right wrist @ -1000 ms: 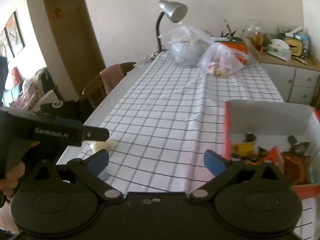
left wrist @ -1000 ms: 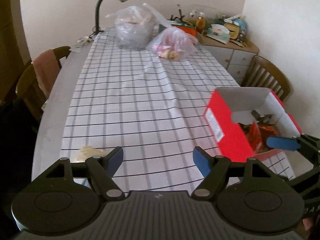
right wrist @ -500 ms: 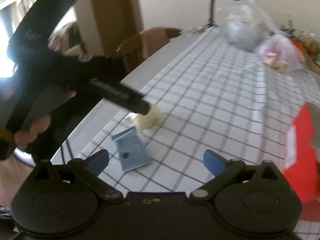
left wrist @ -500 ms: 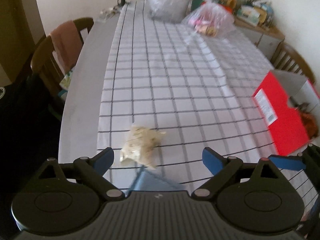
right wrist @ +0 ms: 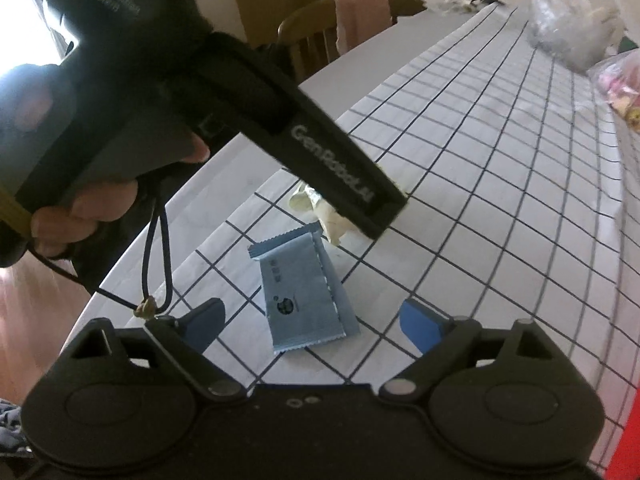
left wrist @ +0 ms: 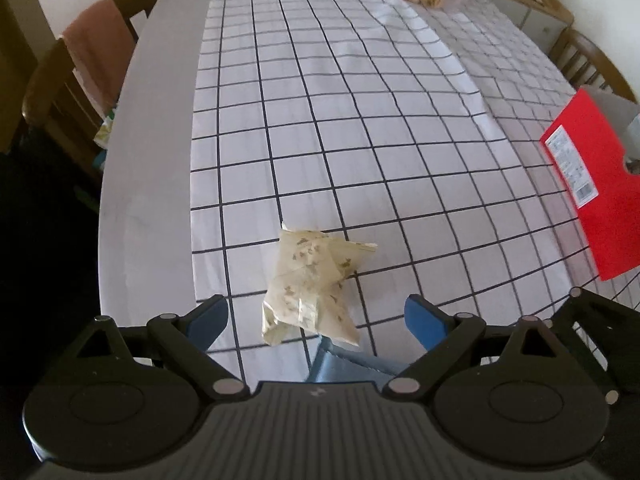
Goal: Organize snacks
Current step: 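Grasp the white patterned bag with the left tool while the right tool grasps the blue wrapper, then carry both items over the red box and lower them inside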
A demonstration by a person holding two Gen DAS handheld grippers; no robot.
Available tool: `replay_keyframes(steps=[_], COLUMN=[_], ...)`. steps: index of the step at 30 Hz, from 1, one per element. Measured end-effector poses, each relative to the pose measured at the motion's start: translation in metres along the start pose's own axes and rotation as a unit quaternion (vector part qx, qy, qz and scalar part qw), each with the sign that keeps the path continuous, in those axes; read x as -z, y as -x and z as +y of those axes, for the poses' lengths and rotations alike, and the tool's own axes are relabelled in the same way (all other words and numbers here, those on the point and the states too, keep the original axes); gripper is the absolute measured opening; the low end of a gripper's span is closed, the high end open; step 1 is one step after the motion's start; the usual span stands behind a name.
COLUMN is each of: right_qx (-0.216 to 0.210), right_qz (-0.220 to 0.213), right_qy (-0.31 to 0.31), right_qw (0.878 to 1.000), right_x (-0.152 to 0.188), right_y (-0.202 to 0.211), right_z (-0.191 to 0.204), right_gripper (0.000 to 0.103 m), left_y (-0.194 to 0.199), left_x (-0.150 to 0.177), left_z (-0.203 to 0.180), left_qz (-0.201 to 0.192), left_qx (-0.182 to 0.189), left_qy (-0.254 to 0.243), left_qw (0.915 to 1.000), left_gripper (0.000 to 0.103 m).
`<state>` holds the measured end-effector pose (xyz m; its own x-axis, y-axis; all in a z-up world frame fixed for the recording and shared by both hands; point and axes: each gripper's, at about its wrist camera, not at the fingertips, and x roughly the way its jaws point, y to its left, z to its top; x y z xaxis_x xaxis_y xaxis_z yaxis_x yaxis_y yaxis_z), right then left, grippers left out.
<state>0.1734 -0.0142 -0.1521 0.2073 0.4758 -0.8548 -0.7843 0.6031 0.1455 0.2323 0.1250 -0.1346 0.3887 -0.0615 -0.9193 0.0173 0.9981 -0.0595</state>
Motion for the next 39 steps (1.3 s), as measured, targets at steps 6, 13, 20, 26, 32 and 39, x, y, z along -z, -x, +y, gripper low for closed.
replay_keyframes(steps=[6, 13, 20, 26, 32, 39], right_qx=[-0.005, -0.006, 0.007, 0.006, 0.012, 0.036], right_qz=[0.019, 0.027, 0.045, 0.045, 0.045, 0.033], right_qy=[0.021, 0.035, 0.052, 0.047, 0.029, -0.017], right_qw=[1.0, 0.999, 0.998, 0.998, 0.998, 0.999], right_x=[-0.009, -0.015, -0.018, -0.018, -0.012, 0.007], right_y=[-0.022, -0.036, -0.045, -0.042, -0.041, -0.018], right_z=[0.006, 0.015, 0.019, 0.017, 0.013, -0.006], right_gripper=[0.084, 0.079, 0.059, 0.049, 0.047, 0.047], left_y=[-0.018, -0.035, -0.042, -0.044, -0.042, -0.032], left_x=[-0.01, -0.015, -0.017, -0.016, -0.017, -0.014], left_z=[0.007, 0.015, 0.017, 0.017, 0.016, 0.022], left_qz=[0.017, 0.036, 0.049, 0.056, 0.053, 0.035], left_qx=[-0.003, 0.011, 0.015, 0.013, 0.002, -0.008], left_qy=[0.001, 0.028, 0.037, 0.041, 0.047, 0.069], left_qw=[0.9999, 0.9989, 0.998, 0.9975, 0.9975, 0.997], left_gripper=[0.096, 0.095, 0.079, 0.055, 0.041, 0.039])
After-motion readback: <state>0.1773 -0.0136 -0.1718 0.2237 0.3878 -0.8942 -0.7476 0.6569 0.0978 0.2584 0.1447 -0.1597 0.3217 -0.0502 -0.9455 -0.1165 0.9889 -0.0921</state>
